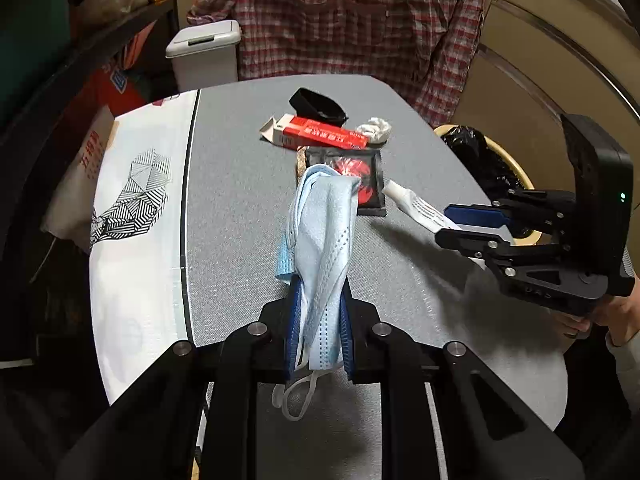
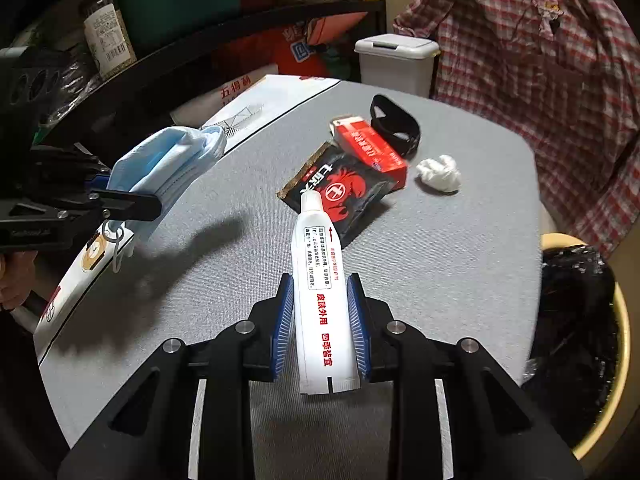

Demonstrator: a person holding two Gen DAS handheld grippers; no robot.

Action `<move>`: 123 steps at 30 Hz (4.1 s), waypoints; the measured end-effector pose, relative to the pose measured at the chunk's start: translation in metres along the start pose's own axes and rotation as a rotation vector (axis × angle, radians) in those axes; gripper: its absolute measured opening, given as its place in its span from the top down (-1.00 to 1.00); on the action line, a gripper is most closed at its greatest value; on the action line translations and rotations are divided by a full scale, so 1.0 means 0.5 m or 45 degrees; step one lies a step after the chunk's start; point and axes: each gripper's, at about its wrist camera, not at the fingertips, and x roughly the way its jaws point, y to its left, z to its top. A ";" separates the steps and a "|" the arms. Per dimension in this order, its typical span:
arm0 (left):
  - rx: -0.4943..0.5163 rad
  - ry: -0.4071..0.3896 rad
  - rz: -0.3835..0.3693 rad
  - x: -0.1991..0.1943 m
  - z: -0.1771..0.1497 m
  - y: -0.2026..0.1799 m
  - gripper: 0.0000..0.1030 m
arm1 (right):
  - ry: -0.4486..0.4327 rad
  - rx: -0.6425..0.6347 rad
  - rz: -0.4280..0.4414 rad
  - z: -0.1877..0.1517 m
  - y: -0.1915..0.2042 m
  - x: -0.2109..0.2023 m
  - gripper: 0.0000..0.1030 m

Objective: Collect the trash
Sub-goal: 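Lift the mask and tube and carry both over the bin, then open the right tool and the left tool to drop the tube and mask into the bin, then move both open tools back over the table toward the remaining trash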

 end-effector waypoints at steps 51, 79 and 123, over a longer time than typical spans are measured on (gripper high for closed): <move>-0.041 -0.343 0.129 -0.070 0.083 -0.197 0.66 | -0.484 0.510 -0.499 -0.089 -0.342 -0.416 0.45; 0.097 -0.332 -0.115 0.084 0.255 -0.499 0.66 | -0.461 0.643 -0.524 -0.102 -0.458 -0.400 0.70; 0.071 -0.450 0.120 -0.105 0.176 -0.232 0.19 | -0.475 0.583 -0.521 -0.084 -0.393 -0.384 0.36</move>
